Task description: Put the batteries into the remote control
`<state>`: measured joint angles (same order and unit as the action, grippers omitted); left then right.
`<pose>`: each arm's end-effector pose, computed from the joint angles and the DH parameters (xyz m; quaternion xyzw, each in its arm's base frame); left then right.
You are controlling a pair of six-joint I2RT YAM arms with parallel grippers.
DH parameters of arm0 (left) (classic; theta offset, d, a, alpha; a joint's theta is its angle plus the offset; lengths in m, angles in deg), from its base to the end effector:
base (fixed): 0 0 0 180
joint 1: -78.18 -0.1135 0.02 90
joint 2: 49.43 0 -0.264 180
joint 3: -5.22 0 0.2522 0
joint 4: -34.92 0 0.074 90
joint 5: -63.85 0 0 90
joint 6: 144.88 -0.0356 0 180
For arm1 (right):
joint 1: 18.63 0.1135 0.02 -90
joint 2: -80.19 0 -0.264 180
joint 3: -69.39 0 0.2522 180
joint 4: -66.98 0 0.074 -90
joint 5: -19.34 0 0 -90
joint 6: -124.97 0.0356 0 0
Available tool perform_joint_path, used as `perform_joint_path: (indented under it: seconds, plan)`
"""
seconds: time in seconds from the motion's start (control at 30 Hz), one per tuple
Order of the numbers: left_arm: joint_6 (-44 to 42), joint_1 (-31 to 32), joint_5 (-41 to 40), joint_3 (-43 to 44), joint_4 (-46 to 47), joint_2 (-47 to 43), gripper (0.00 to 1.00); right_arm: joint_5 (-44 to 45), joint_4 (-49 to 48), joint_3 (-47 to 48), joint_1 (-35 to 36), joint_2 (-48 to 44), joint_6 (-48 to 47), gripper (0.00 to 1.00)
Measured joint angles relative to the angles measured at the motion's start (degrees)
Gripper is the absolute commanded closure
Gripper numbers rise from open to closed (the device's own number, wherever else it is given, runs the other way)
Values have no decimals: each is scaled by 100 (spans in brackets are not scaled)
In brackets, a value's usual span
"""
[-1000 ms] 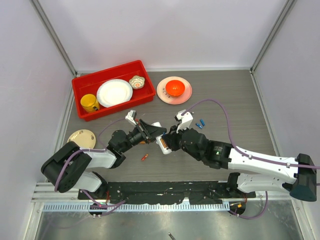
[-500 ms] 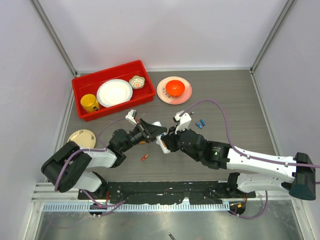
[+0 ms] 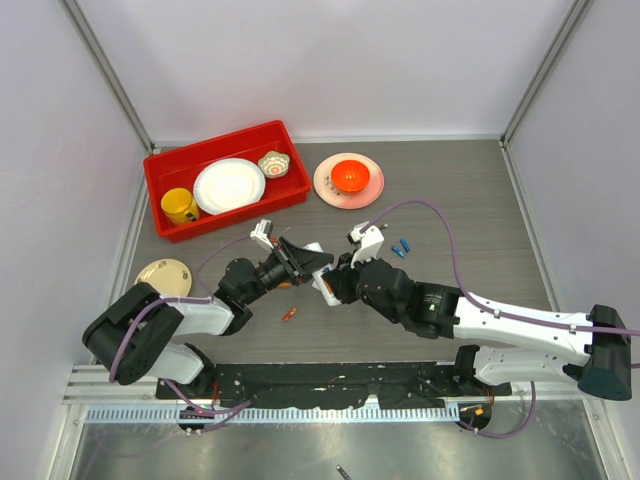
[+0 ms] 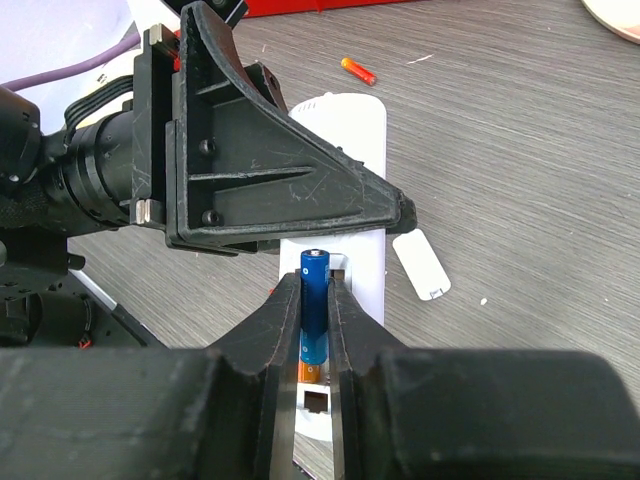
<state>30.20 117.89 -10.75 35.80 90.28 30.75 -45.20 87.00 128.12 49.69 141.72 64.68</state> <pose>0.1834 -0.1646 0.1924 -0.1646 0.6515 -0.6930 0.2610 0.1043 0.2210 0.2921 -0.1536 0.8072 0.2870 0.4925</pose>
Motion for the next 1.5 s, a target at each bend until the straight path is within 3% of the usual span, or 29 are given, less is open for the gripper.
perform_joint_path:
  seconds: [0.17,0.83,1.5]
  plan:
    - [0,0,-4,0,-2,0,100,39,15,0,9,2,48,80]
    - [22,4,-90,0,-44,0,100,101,197,94,63,149,197,62]
    - [155,9,-74,9,188,155,100,369,1224,796,57,339,-7,62]
